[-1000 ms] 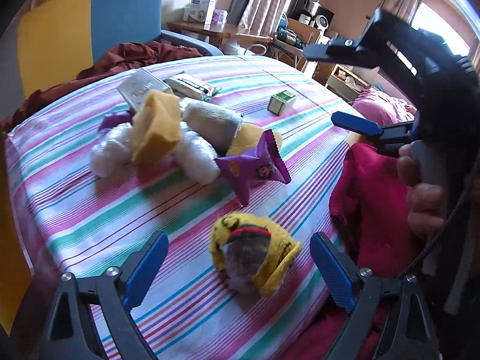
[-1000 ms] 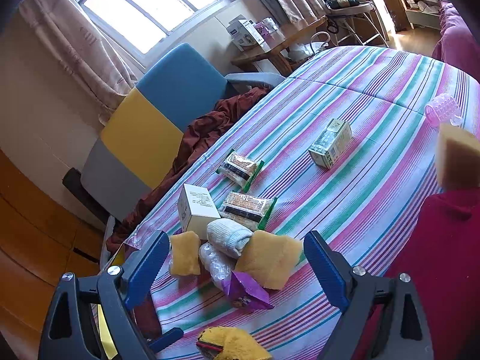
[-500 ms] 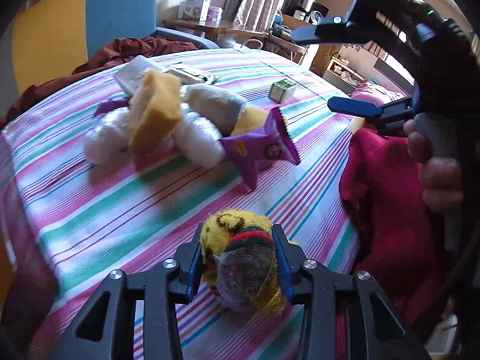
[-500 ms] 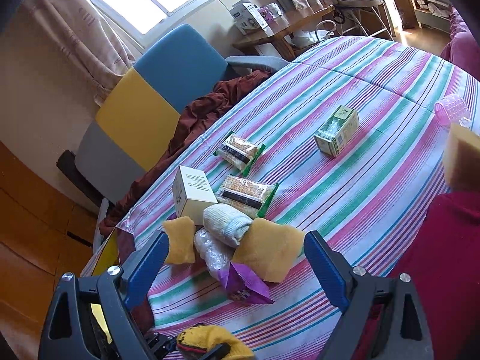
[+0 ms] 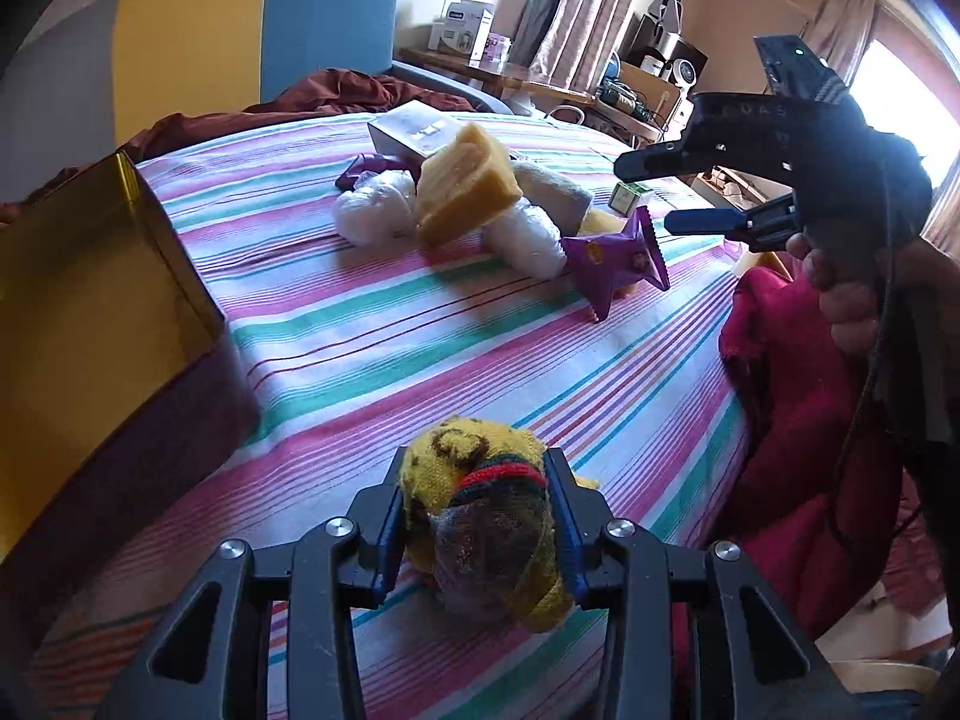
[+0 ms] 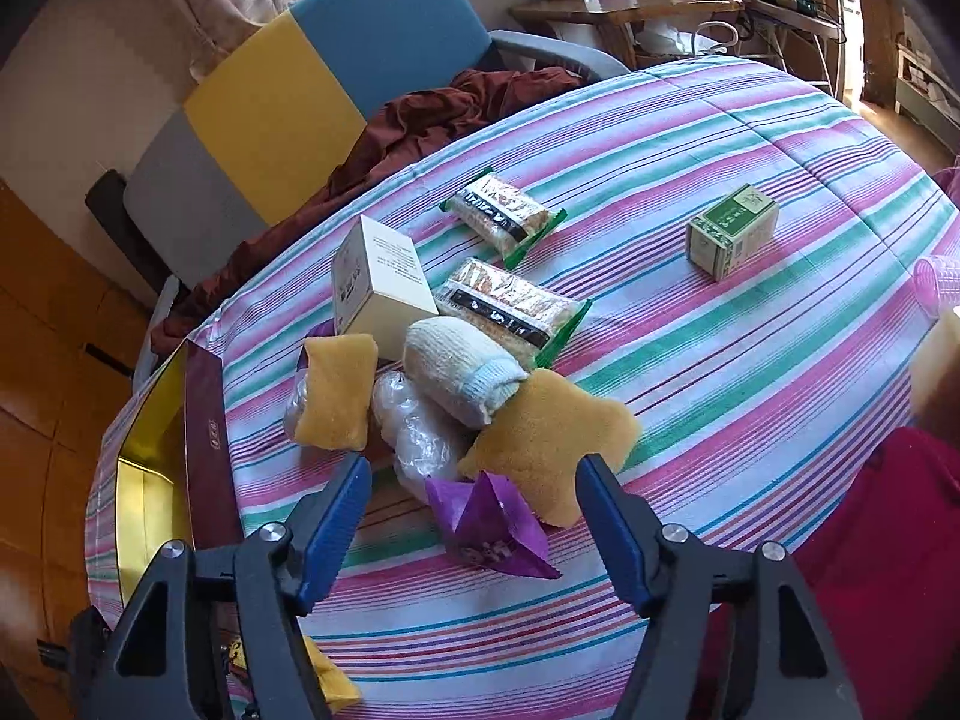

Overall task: Organize objects
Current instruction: 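Grasp the purple snack packet with the right gripper while the left holds the toy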

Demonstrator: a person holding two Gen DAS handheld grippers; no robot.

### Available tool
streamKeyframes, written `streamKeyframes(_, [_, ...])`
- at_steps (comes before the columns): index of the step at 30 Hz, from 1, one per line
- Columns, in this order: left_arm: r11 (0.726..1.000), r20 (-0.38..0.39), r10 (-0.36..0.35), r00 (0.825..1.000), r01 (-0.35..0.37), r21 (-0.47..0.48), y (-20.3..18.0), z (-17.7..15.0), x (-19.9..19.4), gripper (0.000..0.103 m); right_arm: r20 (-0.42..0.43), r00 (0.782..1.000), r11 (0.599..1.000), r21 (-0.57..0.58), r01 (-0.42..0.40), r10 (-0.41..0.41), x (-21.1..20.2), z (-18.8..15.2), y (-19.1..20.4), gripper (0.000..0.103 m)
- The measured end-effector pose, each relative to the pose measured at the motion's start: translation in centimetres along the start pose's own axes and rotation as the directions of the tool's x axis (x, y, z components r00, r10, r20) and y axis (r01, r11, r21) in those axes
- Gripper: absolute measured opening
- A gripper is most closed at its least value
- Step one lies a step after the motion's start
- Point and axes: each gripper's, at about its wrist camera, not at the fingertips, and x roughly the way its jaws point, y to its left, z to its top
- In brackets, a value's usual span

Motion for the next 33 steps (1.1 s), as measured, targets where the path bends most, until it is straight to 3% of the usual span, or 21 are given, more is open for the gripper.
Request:
streamKeyframes(3, [1.0, 0.008, -0.001, 1.0, 0.001, -0.005, 0.3, -0.3, -0.8, 0.042, -0.05, 0.999, 0.999, -0.041, 0.002, -0.004, 1.0, 0.1, 0.9, 0.072])
streamKeyframes(6, [1.0, 0.016, -0.001, 1.0, 0.001, -0.015, 0.8, -0.7, -1.4, 0.042, -0.114, 0.991, 0.992, -0.099, -0.076, 0.064, 1.7, -0.5, 2.4, 0.072])
streamKeyframes(9, [1.0, 0.025, 0.0, 1.0, 0.001, -0.025, 1.2, -1.1, -2.2, 0.042, -0.207, 0.956, 0.967, -0.103, -0.232, 0.207, 2.1, -1.7, 3.5, 0.071])
streamKeyframes(11, [0.999, 0.031, 0.002, 1.0, -0.001, -0.034, 1.5, -1.4, -2.7, 0.042, -0.243, 0.939, 0.956, -0.104, -0.274, 0.243, 2.4, -2.5, 4.2, 0.071])
streamKeyframes(15, [0.999, 0.046, 0.004, 0.999, -0.002, -0.048, 2.0, -1.8, -3.6, 0.042, -0.252, 0.943, 0.96, -0.119, -0.252, 0.217, 2.6, -3.2, 5.1, 0.071])
streamKeyframes(18, [0.998, 0.059, 0.007, 0.998, -0.004, -0.056, 2.2, -2.0, -4.2, 0.042, -0.264, 0.953, 0.972, -0.142, -0.188, 0.145, 3.0, -3.6, 5.6, 0.071])
streamKeyframes(23, [0.998, 0.081, 0.008, 0.997, -0.004, -0.057, 2.3, -2.4, -5.5, 0.042, -0.312, 0.943, 0.969, -0.173, -0.175, 0.114, 4.2, -4.4, 7.0, 0.071])
streamKeyframes(28, [0.998, 0.112, 0.02, 0.994, -0.013, -0.069, 2.7, -2.5, -7.0, 0.042, -0.373, 0.928, 0.982, -0.167, -0.09, 0.022, 4.8, -5.8, 7.9, 0.071])
streamKeyframes(33, [0.996, 0.147, 0.023, 0.989, -0.009, -0.093, 3.3, -2.6, -8.2, 0.042, -0.374, 0.922, 0.986, -0.089, -0.142, 0.099, 2.8, -7.0, 7.7, 0.071])
